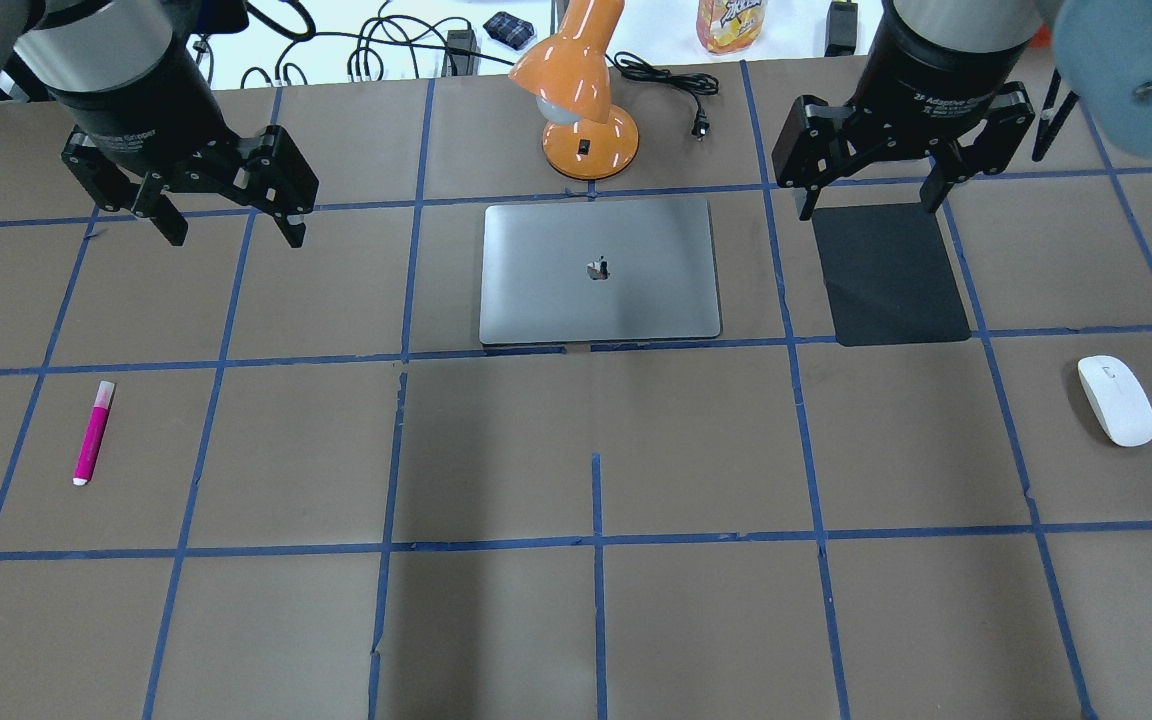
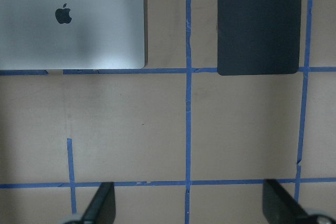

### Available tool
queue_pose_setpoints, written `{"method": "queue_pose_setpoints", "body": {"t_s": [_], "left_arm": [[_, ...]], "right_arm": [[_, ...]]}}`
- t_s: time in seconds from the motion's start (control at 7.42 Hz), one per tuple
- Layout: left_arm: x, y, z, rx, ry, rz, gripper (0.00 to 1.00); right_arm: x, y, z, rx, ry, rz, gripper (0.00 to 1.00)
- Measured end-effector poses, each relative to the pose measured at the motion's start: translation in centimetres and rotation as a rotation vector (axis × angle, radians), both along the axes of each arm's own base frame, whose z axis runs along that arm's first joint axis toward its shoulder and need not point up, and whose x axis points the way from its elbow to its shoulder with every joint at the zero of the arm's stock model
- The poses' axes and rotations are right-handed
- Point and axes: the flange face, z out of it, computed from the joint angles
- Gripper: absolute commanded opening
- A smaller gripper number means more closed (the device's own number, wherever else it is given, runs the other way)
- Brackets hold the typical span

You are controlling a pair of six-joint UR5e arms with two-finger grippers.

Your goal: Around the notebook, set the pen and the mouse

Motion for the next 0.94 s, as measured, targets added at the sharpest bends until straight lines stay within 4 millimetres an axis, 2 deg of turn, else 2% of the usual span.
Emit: {"method": "queue_pose_setpoints", "body": {"t_s": [0.4, 0.67, 0.81, 0.94], "left_arm": [[-0.5, 2.4, -0.7, 0.011, 0.004, -0.022, 1.0], [-0.5, 3.2, -1.0, 0.012, 0.003, -0.028, 1.0], [-0.5, 3.2, -1.0, 0.012, 0.003, -0.028, 1.0], [-0.5, 3.3, -1.0, 0.012, 0.001, -0.028, 1.0]], "right_arm": [[-0.2, -0.1, 0.0, -0.002, 0.001, -0.002, 1.0], [-0.9, -0.5, 0.0, -0.007, 0.001, -0.014, 1.0], [-2.0, -0.9, 0.1, -0.01, 0.003, -0.025, 1.0], [-4.3, -1.6, 0.2, -0.01, 0.006, -0.018, 1.0]]}}
